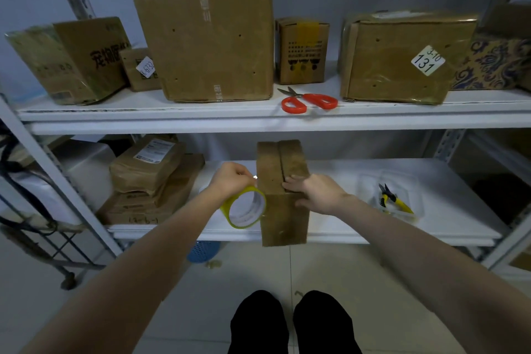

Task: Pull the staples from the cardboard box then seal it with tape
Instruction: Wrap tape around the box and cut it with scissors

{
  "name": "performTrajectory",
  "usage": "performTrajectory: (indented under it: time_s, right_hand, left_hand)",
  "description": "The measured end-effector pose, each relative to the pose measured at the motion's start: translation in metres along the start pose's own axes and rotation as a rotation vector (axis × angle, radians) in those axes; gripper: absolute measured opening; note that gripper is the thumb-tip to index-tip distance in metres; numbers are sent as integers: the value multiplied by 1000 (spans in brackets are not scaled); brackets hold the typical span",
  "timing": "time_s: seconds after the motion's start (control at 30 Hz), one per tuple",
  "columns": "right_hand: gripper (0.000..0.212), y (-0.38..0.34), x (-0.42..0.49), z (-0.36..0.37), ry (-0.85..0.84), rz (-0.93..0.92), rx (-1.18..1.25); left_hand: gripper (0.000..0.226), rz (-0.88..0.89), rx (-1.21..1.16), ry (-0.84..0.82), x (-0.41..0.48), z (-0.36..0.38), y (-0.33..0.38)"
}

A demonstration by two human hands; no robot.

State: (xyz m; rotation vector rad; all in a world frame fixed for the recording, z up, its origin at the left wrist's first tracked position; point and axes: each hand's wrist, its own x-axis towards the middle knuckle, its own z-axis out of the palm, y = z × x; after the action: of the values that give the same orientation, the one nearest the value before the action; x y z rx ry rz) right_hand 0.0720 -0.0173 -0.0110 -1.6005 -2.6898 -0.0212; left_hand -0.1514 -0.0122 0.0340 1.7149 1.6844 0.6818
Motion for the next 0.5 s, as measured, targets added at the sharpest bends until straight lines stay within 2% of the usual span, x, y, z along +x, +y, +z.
performTrajectory:
  time_s: [0.2,0.33,0.4,0.47,0.5]
  right_hand:
    - [48,29,-17,5,145,49,53]
    - [49,19,-18,4,157,114,29]
    - [43,4,-16,-2,289,202,147]
    - [32,-18,-11,-11,434,255,371]
    - [25,-29,-8,-15,455,264,493]
  left_hand:
    - [7,16,1,-37,-9,-13,17]
    - [11,68,39,-27,-8,-7,15]
    - [10,90,24,-21,-9,-3,16]
    - [9,108,3,-23,-9,2,17]
    - [8,114,-2,-24,-9,4,18]
